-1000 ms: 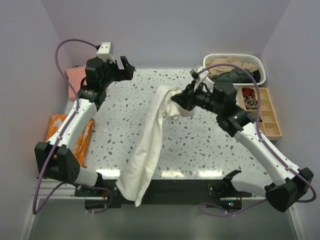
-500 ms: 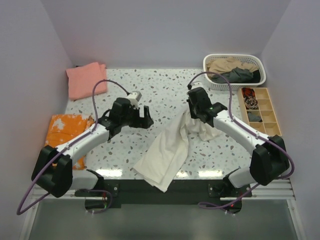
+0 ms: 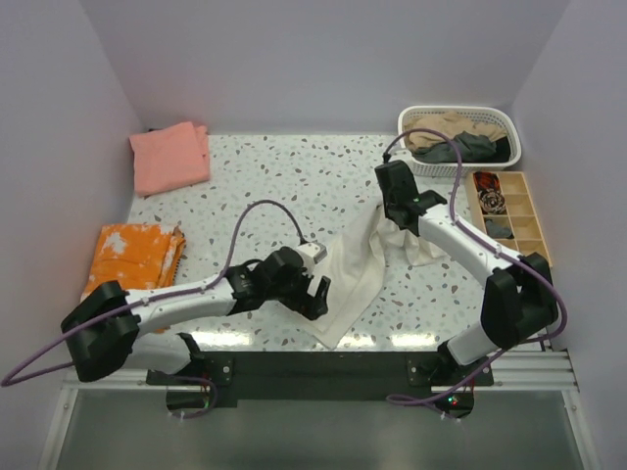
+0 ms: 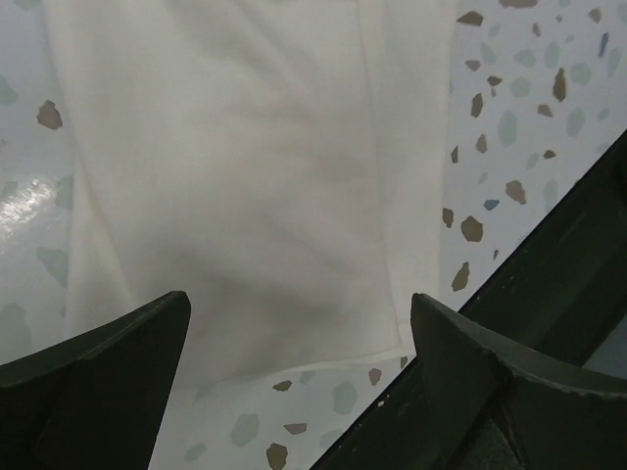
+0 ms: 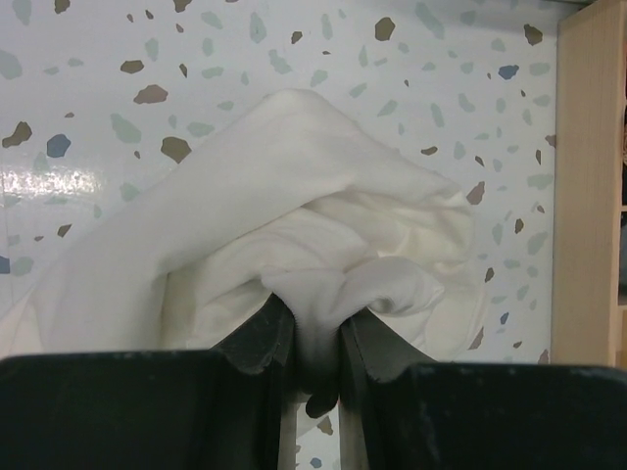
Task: Fold and stack the t-shirts
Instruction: Move the tshirt to the center of the board, then flatten the tshirt out
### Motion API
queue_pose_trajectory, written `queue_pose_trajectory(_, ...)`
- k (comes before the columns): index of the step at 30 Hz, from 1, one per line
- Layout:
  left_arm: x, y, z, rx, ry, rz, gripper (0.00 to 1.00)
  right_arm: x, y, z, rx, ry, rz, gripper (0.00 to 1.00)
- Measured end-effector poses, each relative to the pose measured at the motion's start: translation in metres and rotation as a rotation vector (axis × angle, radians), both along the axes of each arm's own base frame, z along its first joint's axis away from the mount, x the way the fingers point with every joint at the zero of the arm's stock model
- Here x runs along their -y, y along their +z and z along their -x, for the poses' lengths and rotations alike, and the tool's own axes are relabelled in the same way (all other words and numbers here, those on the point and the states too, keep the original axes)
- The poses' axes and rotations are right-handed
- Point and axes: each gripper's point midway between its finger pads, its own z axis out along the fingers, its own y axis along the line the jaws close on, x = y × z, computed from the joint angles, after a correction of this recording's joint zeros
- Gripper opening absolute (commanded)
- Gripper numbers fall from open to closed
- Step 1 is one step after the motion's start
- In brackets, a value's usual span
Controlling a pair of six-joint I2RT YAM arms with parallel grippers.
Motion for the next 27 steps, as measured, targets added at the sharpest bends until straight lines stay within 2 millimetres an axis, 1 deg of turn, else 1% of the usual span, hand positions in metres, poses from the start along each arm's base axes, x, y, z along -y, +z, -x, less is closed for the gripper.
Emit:
queue_pose_trajectory(4,-0.001,-0.040,0.013,-0.020,-0.022,-0.139,1.00,0.001,-0.005,0.004,-0.006,0.001,-0.004,0.00)
queue_pose_trajectory(6,0.000,-0.052,0.017,-0.012,-0.030,-0.183,1.00,0.003,-0.007,0.008,-0.008,0.001,-0.005,0.00)
queue_pose_trajectory(9,0.011,-0.051,0.021,0.014,-0.051,-0.190,1.00,0.007,-0.008,0.012,-0.008,-0.003,-0.005,0.00)
queue_pose_trajectory(13,0.019,-0.053,0.022,0.040,-0.061,-0.208,1.00,0.009,-0.009,0.014,-0.008,-0.006,-0.005,0.00)
queue_pose_trajectory(15,0.020,-0.053,0.022,0.052,-0.062,-0.213,0.94,0.011,-0.009,0.015,-0.008,-0.012,-0.006,0.00)
queue_pose_trajectory(16,0.021,-0.053,0.023,0.056,-0.063,-0.215,0.85,0.012,-0.010,0.015,-0.010,-0.013,-0.005,0.00)
queue_pose_trajectory(17,0.021,-0.054,0.024,0.059,-0.067,-0.219,0.73,0.012,-0.011,0.016,-0.011,-0.013,-0.005,0.00)
queue_pose_trajectory(19,0.019,-0.054,0.023,0.069,-0.065,-0.229,0.44,0.013,-0.013,0.017,-0.017,-0.013,-0.002,0.00)
queue_pose_trajectory(21,0.016,-0.054,0.020,0.085,-0.056,-0.250,0.18,0.013,-0.015,0.018,-0.019,-0.013,-0.001,0.00)
queue_pose_trajectory(22,0.015,-0.054,0.019,0.088,-0.044,-0.254,0.11,0.014,-0.015,0.019,-0.020,-0.013,0.000,0.00)
queue_pose_trajectory(25,0.011,-0.048,0.009,0.124,-0.009,-0.292,0.11,0.015,-0.015,0.023,-0.020,-0.013,-0.001,0.00)
queue_pose_trajectory(27,0.007,-0.040,0.001,0.157,0.024,-0.321,0.11,0.016,-0.013,0.026,-0.016,-0.009,-0.008,0.00)
